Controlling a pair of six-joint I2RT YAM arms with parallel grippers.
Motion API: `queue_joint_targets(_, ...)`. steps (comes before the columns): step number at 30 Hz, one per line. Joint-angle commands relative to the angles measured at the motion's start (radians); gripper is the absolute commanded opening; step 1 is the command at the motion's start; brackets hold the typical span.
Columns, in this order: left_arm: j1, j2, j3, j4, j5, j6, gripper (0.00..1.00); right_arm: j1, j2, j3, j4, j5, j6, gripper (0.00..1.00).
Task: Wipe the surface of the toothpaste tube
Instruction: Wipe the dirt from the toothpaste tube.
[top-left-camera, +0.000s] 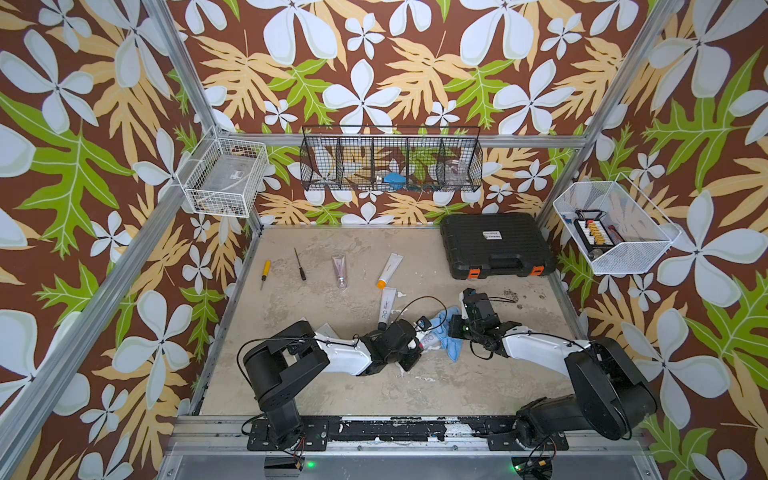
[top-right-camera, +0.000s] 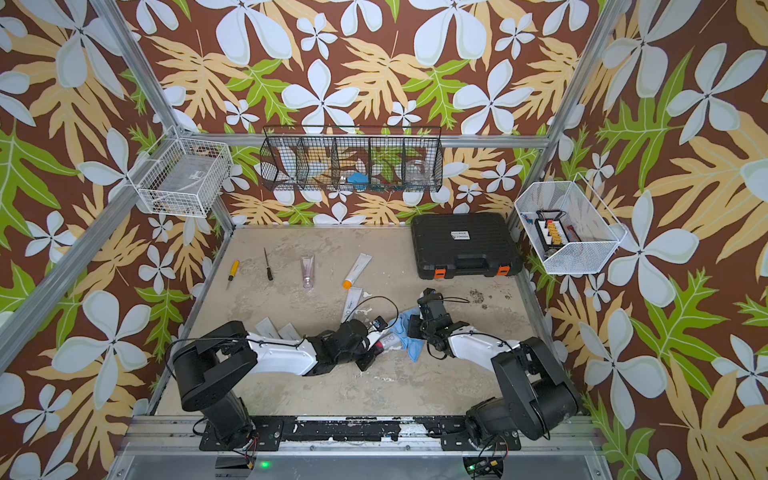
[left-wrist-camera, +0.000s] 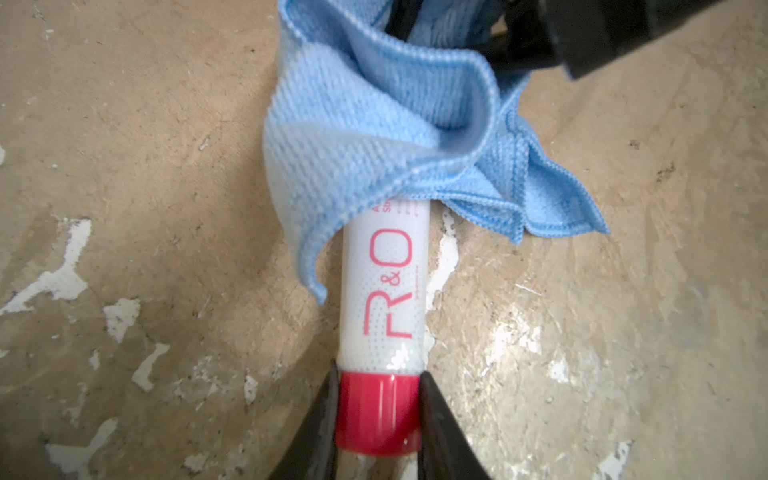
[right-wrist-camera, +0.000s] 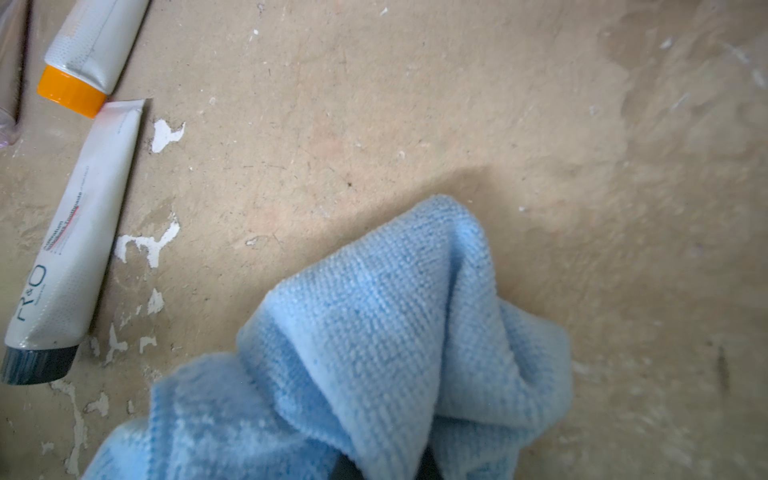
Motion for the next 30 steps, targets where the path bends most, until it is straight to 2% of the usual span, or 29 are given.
queue_joint_targets(1, 0.002, -0.006, 0.001, 0.004, 0.016, 0.002, 0.19, -0.003, 0.009, 0.011, -0.094, 0.065, -0.027, 0.0)
queue_joint_targets(6, 0.002, -0.008, -0.002, 0.011, 0.025, 0.002, 0.18, -0.005, 0.007, 0.024, -0.108, 0.063, -0.041, 0.0)
queue_joint_targets(10, 0.003, 0.001, 0.003, 0.007, 0.023, 0.002, 0.19, -0.002, 0.009, 0.028, -0.1, -0.012, -0.049, 0.0)
queue_joint_targets(20, 0.003, 0.014, 0.015, 0.0, 0.025, 0.001, 0.19, 0.104, 0.035, 0.011, -0.068, -0.047, 0.001, 0.0)
queue_joint_targets(30, 0.002, 0.011, 0.01, 0.001, 0.015, -0.001, 0.2, 0.183, 0.01, -0.017, 0.019, -0.154, 0.081, 0.0)
